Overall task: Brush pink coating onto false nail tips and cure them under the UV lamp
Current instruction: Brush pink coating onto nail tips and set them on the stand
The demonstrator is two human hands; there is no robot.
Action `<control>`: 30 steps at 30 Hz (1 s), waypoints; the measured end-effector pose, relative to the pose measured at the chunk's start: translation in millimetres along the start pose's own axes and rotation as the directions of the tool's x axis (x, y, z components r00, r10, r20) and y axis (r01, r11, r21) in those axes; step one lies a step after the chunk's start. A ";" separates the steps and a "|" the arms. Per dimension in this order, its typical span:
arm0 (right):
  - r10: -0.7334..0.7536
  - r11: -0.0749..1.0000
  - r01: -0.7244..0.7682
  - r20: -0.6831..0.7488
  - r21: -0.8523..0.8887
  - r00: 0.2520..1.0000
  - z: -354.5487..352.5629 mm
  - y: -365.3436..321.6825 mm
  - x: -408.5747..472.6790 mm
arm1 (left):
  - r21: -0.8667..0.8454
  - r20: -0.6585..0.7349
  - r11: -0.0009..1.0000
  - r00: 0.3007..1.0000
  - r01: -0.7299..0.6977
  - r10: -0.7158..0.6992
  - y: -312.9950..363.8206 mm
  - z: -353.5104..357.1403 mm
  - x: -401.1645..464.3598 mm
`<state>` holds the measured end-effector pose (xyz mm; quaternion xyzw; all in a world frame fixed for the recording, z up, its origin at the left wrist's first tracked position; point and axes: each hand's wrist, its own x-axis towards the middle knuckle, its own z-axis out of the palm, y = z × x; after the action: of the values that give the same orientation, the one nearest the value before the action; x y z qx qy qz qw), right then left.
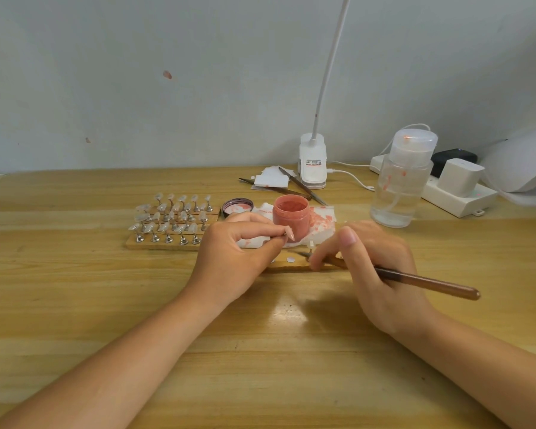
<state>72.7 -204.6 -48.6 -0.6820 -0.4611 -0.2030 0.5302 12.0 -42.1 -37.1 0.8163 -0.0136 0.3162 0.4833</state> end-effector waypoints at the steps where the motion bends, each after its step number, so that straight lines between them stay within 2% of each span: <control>1: -0.013 1.000 0.013 -0.006 0.007 1.000 -0.3 -0.1 -0.4 | -0.002 -0.003 1.000 1.000 -0.001 0.001 0.2 0.0 0.1; 14: -0.020 1.000 0.019 -0.020 -0.023 1.000 1.1 -0.3 -0.1 | 0.008 0.007 0.999 0.999 -0.037 0.037 -0.5 -0.2 0.4; 18: -0.027 0.999 0.027 -0.028 0.031 0.999 -1.1 0.0 -0.6 | 0.003 0.001 0.998 0.998 -0.058 0.058 -1.7 0.5 0.7; 22: -0.009 1.000 0.009 -0.035 -0.003 0.999 -0.5 -0.6 0.1 | -0.009 0.014 0.996 0.996 -0.086 0.086 -1.9 1.6 1.5; 30: 0.001 0.999 0.001 -0.046 0.038 0.999 -0.8 -1.6 0.3 | -0.040 0.032 0.994 0.994 -0.102 0.104 -2.2 1.1 1.7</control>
<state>71.7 -205.2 -47.3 -0.6671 -0.4527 -0.2098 0.5532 14.6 -41.4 -38.3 0.8104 -0.0700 0.3263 0.4815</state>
